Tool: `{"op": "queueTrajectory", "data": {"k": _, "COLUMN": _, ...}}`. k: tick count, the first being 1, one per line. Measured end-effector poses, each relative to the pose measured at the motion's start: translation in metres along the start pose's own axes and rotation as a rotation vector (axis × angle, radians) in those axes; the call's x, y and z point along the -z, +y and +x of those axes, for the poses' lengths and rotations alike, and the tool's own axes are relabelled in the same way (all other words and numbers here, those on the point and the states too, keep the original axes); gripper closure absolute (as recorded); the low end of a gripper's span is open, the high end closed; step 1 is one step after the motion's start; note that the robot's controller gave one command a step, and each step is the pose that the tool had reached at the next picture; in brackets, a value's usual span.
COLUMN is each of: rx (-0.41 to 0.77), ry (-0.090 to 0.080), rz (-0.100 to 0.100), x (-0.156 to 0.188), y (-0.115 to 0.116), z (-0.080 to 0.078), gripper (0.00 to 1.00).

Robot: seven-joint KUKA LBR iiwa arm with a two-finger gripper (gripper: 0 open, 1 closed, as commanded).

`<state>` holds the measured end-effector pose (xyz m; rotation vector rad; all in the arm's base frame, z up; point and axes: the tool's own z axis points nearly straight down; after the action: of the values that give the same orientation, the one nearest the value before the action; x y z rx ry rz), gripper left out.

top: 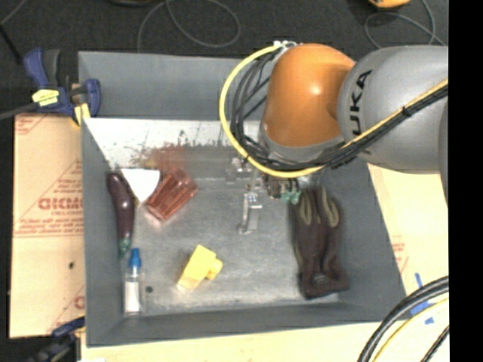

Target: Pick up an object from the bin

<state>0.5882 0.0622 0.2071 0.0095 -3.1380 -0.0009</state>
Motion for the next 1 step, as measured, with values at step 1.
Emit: {"op": "queueTrajectory", "data": {"k": 1, "rx": 0.000, "ry": 0.000, "rz": 0.000, "x": 0.0011, "y": -0.0001, "z": 0.0005, "gripper": 0.00}}
